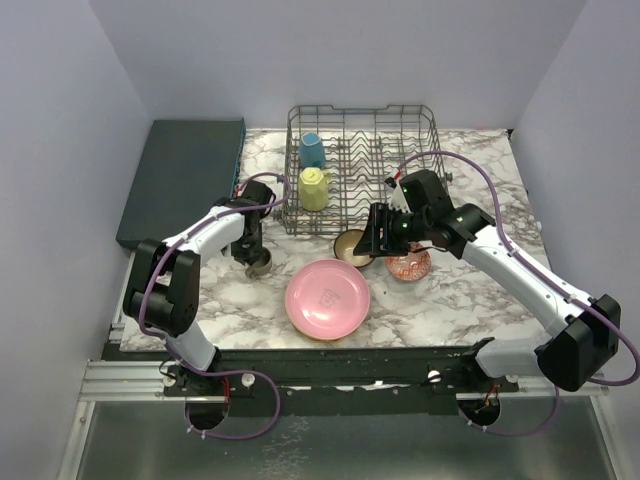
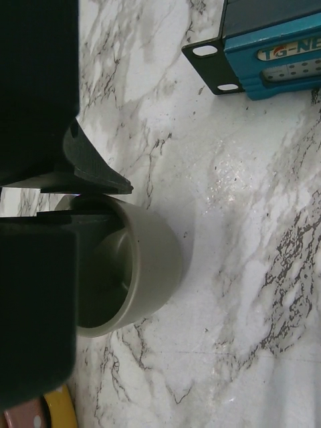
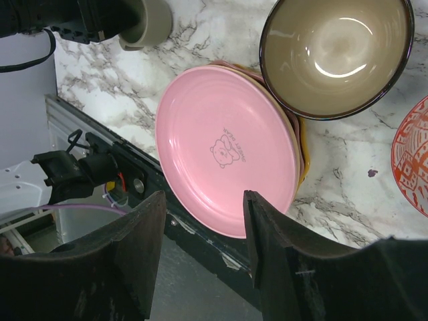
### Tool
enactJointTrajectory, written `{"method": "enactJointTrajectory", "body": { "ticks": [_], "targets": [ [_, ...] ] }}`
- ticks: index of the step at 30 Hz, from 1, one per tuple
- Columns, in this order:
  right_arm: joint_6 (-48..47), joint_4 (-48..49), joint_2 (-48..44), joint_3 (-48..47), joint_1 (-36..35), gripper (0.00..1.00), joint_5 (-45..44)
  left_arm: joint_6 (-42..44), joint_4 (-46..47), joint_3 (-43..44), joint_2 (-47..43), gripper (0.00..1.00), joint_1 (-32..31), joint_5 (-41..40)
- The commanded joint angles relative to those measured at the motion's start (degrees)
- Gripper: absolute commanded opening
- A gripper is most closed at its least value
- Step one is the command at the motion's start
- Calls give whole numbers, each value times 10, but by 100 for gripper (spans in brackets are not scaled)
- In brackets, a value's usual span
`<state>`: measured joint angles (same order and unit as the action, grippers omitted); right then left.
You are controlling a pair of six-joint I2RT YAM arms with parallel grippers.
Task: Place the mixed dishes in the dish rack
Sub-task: Pick up the cup at the center of the board.
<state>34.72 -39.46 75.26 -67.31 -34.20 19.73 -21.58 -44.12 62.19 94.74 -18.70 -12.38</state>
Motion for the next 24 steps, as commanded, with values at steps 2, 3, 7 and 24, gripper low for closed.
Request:
{"method": "enactJointTrajectory", "body": {
  "ticks": [2,3,7,24],
  "targets": [
    [3,14,-6,7,-4,55,-11,5,11,-10,-7,1,4,-6],
    [3,14,-7,7,-4,55,-11,5,10,-9,-10,0,3,-7],
    [3,13,-7,7,-4,55,-11,6,4,-3,-31,0,4,-5],
    [-12,-27,-23,0,-4,56,-56,-33,-59,64,-147,0,-22,110]
  ]
}}
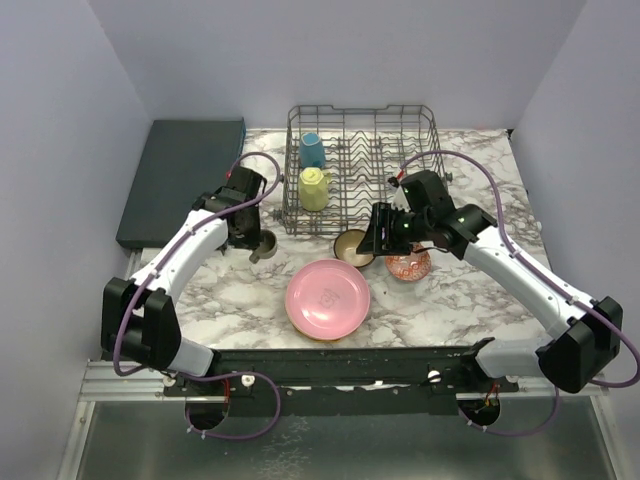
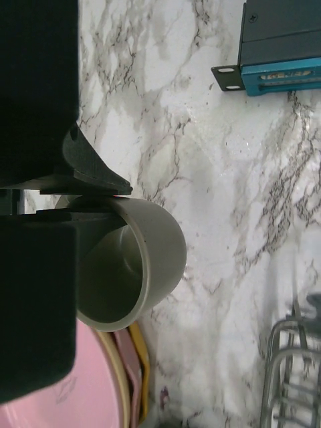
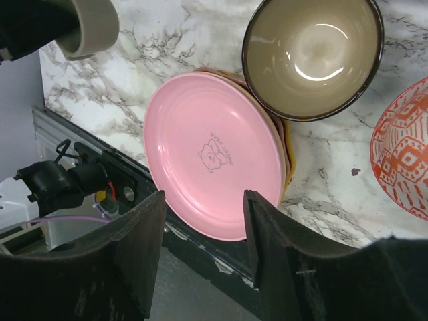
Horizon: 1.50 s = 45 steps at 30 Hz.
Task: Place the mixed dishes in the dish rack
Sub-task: Pick up the cup at the center of the board, then place the cup at the center of the board.
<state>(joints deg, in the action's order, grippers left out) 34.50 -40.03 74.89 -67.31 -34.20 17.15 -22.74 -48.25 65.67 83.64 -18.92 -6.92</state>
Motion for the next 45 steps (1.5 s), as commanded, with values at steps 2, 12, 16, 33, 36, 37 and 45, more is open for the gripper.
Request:
{"method": "enactJointTrajectory", "body": {
  "ticks": [2,12,16,33,36,37,45],
  "targets": [
    [-10,-28,-25,0,-4,56,-34,-31,-23,35,-43,0,-44,53],
    [-10,-69,-65,13,-4,56,-75,-97,-34,102,-14,0,-190,26],
    [1,-90,-92,19,-4,56,-113,-109,-34,127,6,0,-232,20],
    [151,-243,-195,60,-4,64,-286,-142,-39,274,157,0,-424,-34],
    [186,-268,-225,74,-4,66,-305,-143,-42,306,196,0,-446,-39],
    [198,-279,-234,80,-3,66,-312,-143,-43,315,208,0,-452,-41],
    [272,-337,-318,127,-3,67,-342,-145,-47,365,288,0,-473,-47]
  ]
}}
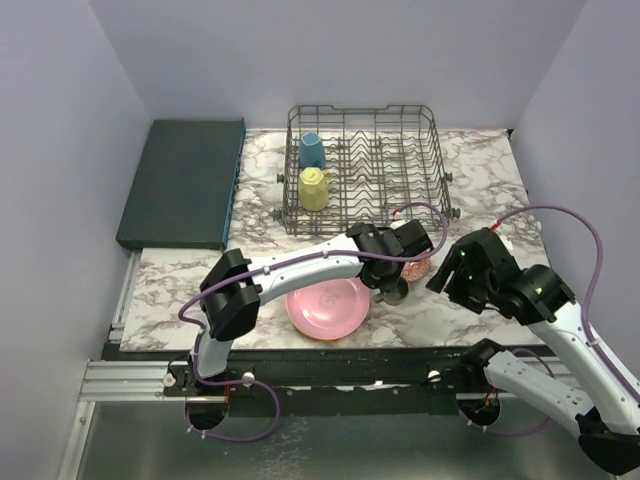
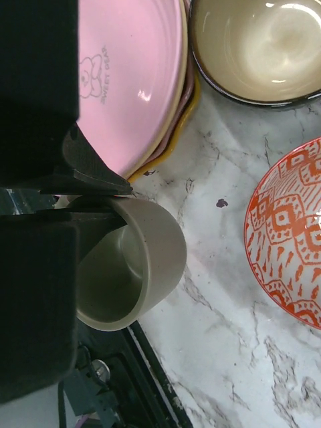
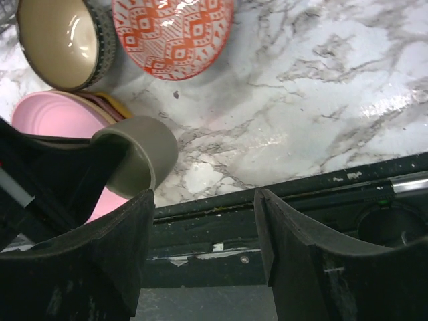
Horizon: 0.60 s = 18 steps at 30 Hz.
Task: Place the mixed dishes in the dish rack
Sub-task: Place the cup at the center of the board.
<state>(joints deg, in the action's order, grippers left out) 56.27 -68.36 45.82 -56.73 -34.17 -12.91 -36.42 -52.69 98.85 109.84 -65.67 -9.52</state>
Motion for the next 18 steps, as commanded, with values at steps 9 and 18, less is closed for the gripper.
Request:
{"method": "enactJointTrajectory", "body": {
  "ticks": [9,18],
  "targets": [
    [87,-101,-35,52,-3,67,-52,-17,-2,65,97,0,-8,-20],
    [73,-81,-39,54,-4,68,-42,-22,-3,80,143,0,-10,-21]
  ]
}}
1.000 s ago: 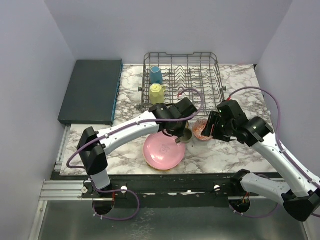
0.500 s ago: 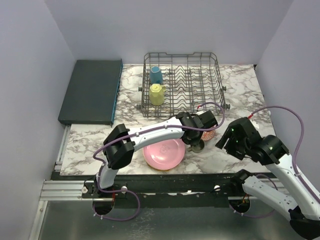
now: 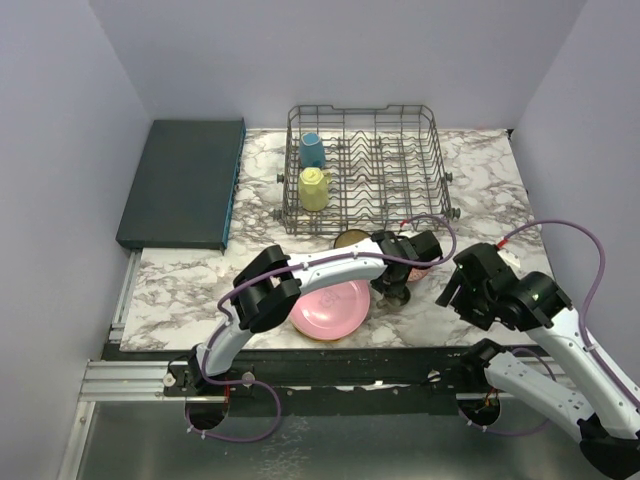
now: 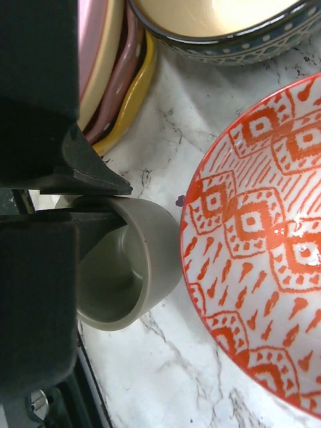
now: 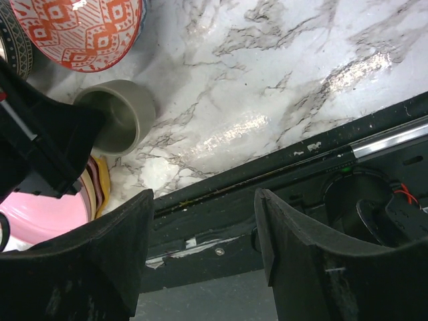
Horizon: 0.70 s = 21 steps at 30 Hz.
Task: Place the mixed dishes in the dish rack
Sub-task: Place the cup at the center of the board.
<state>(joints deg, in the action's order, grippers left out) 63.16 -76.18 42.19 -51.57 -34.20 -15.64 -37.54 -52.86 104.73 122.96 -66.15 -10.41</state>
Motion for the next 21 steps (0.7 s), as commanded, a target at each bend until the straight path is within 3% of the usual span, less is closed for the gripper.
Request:
{"method": "enactJointTrajectory", "body": {
  "ticks": [1,9,21],
  "targets": [
    [3,-1,-1,5,-3,68,-14,-13,0,18,13,0,-5,-9],
    [-12,32,12,19,-3,68,1,-18,0,-3,10,5,-9,-8],
    [-40,83,38,26,-4,68,24,-8,0,-20,-14,34,-13,-19]
  ]
}}
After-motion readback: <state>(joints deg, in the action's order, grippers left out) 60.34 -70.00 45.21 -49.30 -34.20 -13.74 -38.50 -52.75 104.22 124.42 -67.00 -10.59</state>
